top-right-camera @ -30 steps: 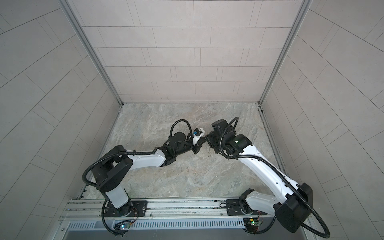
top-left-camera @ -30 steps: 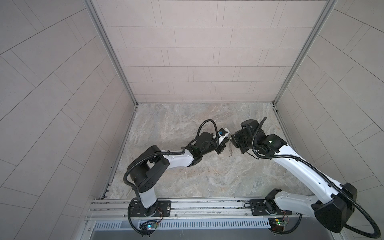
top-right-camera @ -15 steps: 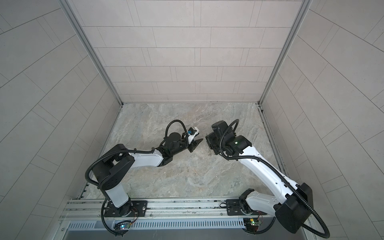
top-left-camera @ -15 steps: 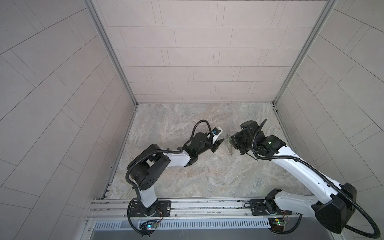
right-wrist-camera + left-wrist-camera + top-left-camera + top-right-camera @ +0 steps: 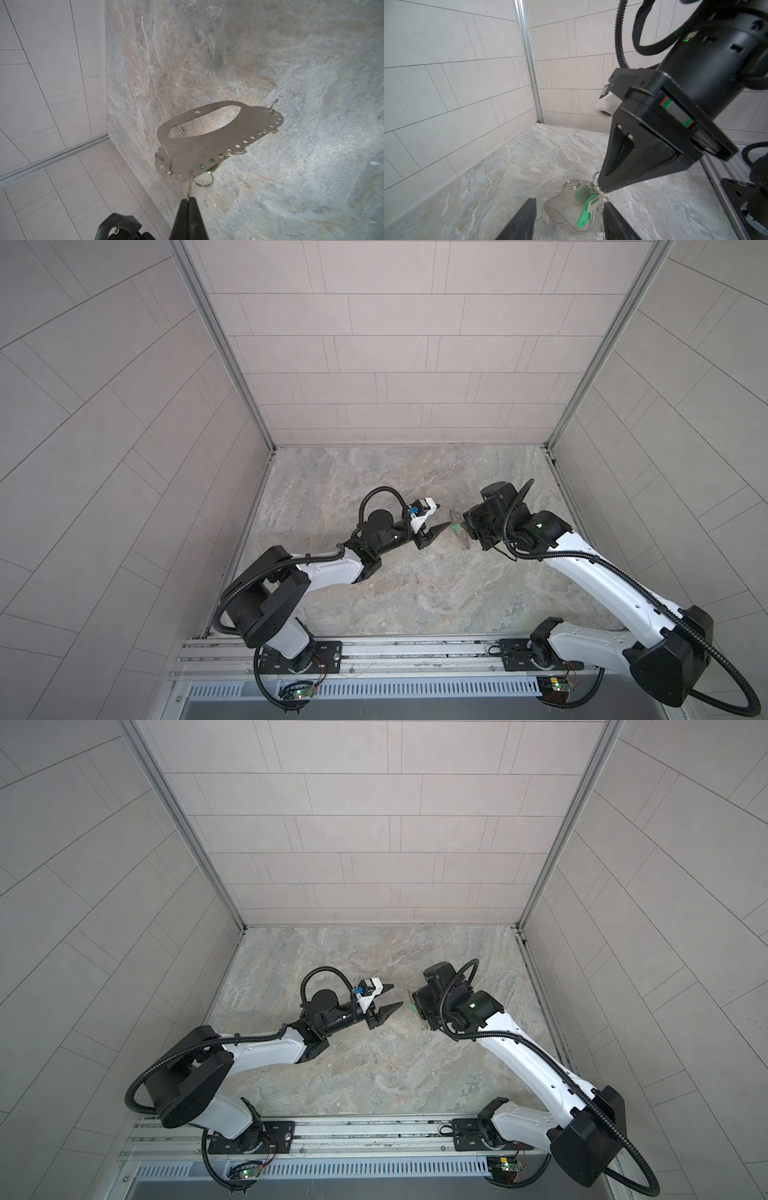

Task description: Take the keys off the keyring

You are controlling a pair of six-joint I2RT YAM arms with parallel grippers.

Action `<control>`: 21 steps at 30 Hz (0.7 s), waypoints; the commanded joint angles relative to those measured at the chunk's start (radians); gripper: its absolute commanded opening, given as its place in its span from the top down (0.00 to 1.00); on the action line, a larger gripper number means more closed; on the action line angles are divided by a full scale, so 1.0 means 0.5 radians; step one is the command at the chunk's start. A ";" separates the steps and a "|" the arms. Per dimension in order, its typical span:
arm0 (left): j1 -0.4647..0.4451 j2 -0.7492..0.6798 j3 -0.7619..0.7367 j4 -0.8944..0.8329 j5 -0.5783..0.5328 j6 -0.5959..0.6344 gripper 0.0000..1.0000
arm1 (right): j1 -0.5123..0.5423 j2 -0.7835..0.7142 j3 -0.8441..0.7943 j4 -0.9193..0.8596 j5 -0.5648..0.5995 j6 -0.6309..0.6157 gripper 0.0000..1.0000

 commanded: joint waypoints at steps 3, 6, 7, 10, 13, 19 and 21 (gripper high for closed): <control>-0.028 0.053 0.100 -0.137 0.023 0.104 0.41 | -0.006 -0.033 0.000 -0.026 0.021 -0.008 1.00; -0.015 0.094 0.210 -0.344 0.114 0.252 0.40 | -0.002 -0.031 -0.006 -0.050 0.006 -0.018 1.00; -0.007 0.115 0.239 -0.387 0.149 0.283 0.40 | 0.001 -0.036 -0.014 -0.047 0.007 -0.014 1.00; 0.022 0.170 0.285 -0.401 0.204 0.314 0.39 | 0.003 -0.045 -0.023 -0.038 0.006 -0.023 1.00; 0.067 0.211 0.371 -0.548 0.329 0.416 0.39 | 0.004 -0.037 -0.022 -0.057 -0.017 -0.046 1.00; 0.193 0.310 0.582 -0.837 0.667 0.588 0.45 | 0.011 -0.044 -0.041 -0.043 -0.048 -0.065 1.00; 0.201 0.337 0.634 -0.952 0.745 0.702 0.48 | 0.012 -0.034 -0.027 -0.056 -0.063 -0.089 1.00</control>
